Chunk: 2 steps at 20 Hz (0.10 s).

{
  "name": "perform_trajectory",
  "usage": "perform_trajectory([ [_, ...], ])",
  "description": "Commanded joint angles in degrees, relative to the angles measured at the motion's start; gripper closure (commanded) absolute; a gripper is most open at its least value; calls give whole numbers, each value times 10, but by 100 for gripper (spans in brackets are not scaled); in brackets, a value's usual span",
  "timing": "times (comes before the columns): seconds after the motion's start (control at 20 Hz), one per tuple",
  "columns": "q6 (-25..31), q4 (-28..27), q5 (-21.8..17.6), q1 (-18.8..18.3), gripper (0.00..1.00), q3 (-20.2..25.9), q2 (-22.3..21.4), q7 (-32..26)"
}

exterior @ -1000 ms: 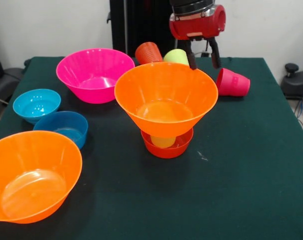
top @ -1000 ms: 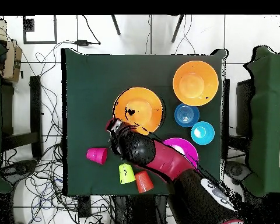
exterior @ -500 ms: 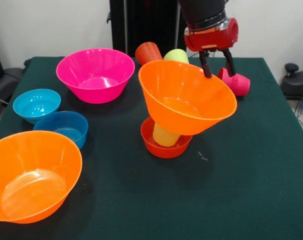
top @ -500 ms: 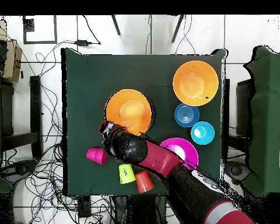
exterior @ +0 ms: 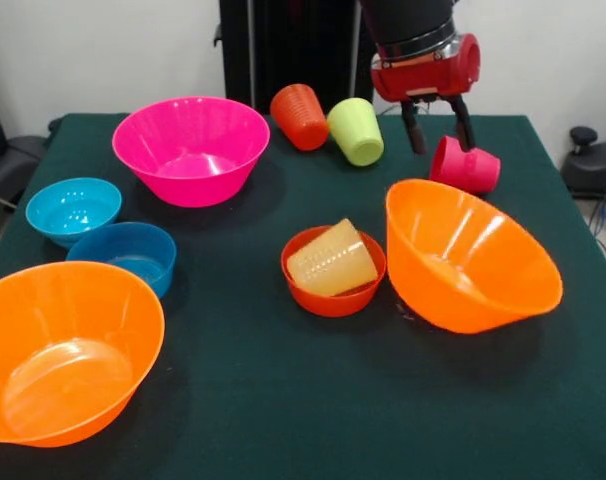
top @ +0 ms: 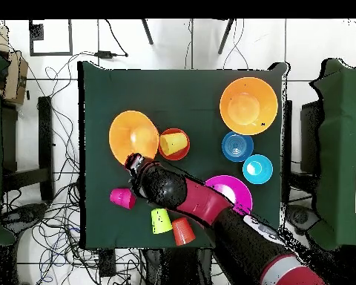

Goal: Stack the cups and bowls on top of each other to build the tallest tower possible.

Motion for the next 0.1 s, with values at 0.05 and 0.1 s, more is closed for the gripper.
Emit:
perform_trajectory([
  [0.05, 105, -18, 36, 52, 0, -37, -141, 112],
  [0.1, 136, -33, 38, 74, 0, -66, -166, 118],
])
